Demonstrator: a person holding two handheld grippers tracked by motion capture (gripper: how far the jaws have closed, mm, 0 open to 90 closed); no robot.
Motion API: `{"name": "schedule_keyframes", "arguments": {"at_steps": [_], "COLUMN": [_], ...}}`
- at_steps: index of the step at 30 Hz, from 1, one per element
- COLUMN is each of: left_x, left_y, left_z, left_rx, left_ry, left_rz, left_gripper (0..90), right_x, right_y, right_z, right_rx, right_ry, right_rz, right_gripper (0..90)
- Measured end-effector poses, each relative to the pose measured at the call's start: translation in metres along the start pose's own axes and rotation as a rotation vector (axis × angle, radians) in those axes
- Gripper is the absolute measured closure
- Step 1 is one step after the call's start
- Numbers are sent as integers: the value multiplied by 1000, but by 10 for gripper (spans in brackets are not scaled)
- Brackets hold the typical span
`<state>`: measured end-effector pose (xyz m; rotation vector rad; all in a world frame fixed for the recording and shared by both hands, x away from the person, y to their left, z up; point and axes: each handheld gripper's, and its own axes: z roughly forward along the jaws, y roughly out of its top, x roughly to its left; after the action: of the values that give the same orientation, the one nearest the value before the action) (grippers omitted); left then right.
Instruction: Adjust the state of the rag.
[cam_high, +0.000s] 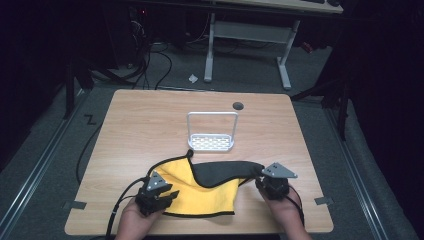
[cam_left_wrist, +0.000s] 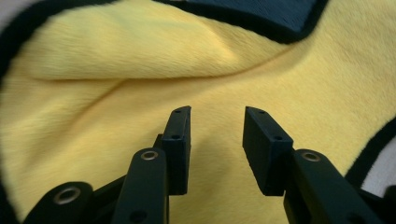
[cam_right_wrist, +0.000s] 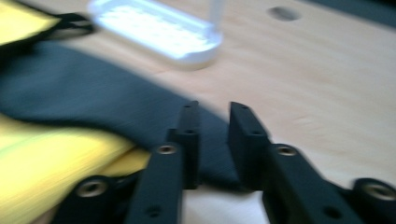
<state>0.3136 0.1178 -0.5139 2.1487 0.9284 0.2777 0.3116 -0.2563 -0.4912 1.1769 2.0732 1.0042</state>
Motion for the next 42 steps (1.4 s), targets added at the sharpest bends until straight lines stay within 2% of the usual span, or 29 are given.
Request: {"name": "schedule_keyframes", "arguments": {"at_steps": [1,2,4,5,6,8,11,13,14,15,17,19,20,26,28,29,31,34,37,38,39,40,42], "left_x": [-3,-6,-10,-11,-11,-10,-7,-5,-4,-3,1,6,6,13,14,15,15,14,13,13,13,13,13], "left_y": [0,0,0,0,1,1,0,-1,-2,-2,-4,-5,-5,-5,-5,-4,-3,-3,-3,-3,-3,-2,-1], "left_z": [4,8,15,16,16,16,16,15,15,14,13,11,11,10,11,13,14,15,15,15,15,15,15], "left_rx": [16,32,59,54,58,60,51,46,43,40,36,28,28,25,20,16,12,7,5,6,8,12,21], "left_ry": [-12,-18,-15,-8,-8,-14,-19,-20,-21,-17,-17,-14,-14,-3,-1,3,8,18,18,17,18,18,18], "left_rz": [12,24,49,60,61,56,50,45,41,37,27,5,5,-11,-11,-13,-12,-17,-15,-15,-12,-6,2], "left_gripper": [620,620,619,618,619,629,649,656,676,676,692,714,715,720,720,720,719,713,707,700,698,698,692], "right_x": [6,6,19,23,26,28,33,36,39,39,35,25,25,-15,-25,-26,-26,-23,-12,-3,2,2,9], "right_y": [-3,-3,-9,-10,-11,-8,-4,-4,-6,-6,-6,-12,-12,-23,-22,-21,-16,-15,-18,-22,-26,-26,-32], "right_z": [0,0,6,10,15,28,39,42,47,47,46,40,40,28,30,33,40,35,10,-3,-7,-7,-7], "right_rx": [21,21,70,86,97,105,120,136,161,161,174,181,181,204,198,198,194,177,134,127,141,141,182], "right_ry": [38,38,72,74,70,88,108,110,99,99,100,69,69,-59,-71,-88,-107,-113,-78,-58,-56,-56,-24], "right_rz": [-7,-7,-44,-55,-63,-25,-23,-31,-60,-60,-45,-31,-31,19,41,28,-1,-7,17,14,-6,-6,-20], "right_gripper": [856,856,881,878,859,829,834,852,882,882,891,900,900,900,900,900,900,866,861,873,882,882,900]}}
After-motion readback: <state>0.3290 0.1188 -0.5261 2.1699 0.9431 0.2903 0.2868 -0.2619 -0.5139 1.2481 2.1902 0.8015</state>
